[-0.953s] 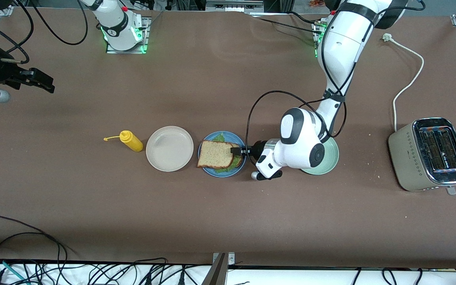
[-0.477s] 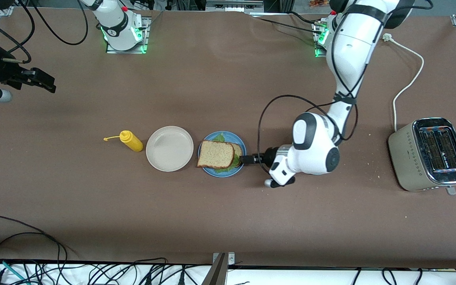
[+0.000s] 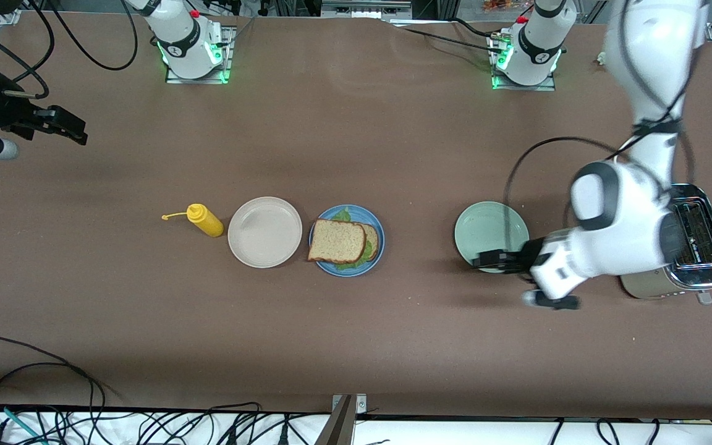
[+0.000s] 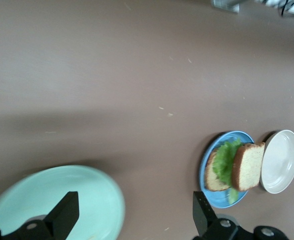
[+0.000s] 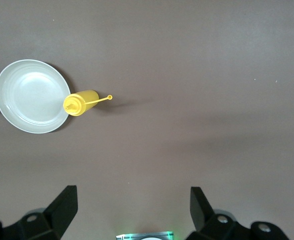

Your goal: Make sandwich in blue plate with both arms

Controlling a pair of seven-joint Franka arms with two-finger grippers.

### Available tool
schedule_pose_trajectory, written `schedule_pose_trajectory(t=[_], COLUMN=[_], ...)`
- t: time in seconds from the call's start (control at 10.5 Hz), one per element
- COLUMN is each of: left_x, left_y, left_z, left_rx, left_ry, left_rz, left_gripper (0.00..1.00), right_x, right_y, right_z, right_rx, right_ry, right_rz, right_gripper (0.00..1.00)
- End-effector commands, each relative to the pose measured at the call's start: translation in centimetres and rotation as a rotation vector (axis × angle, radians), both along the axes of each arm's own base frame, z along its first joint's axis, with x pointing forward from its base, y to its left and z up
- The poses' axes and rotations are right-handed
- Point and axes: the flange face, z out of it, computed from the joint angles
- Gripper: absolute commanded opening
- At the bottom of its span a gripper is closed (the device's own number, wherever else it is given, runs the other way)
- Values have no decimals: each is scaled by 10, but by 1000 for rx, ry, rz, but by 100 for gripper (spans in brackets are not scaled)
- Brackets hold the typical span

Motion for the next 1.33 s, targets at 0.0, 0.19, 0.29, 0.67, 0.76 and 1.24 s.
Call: schedule_pose_trajectory(t=[0.0, 0.19, 0.29, 0.67, 0.76, 1.24], left_x=[-53, -88, -102, -139, -147, -162], left_y=[67, 76, 81, 105, 108, 131], left_z=[95, 168, 193, 249, 258, 270], left_rx=[192, 349, 379, 468, 485, 491], left_ry=[-111, -135, -143, -138, -125, -61], left_rz=[-78, -164, -172, -166, -157, -86], left_gripper=[100, 100, 100, 100, 100, 100], right_x=[-2, -2, -2, -2, -2, -2], right_y=[3, 3, 3, 2, 2, 2], right_z=[7, 7, 7, 7, 7, 7], right_rx=[-7, -6, -6, -6, -6, -6], right_ry=[0, 0, 0, 0, 0, 0], right_rz=[14, 14, 14, 12, 12, 12], right_gripper=[100, 100, 100, 100, 100, 100])
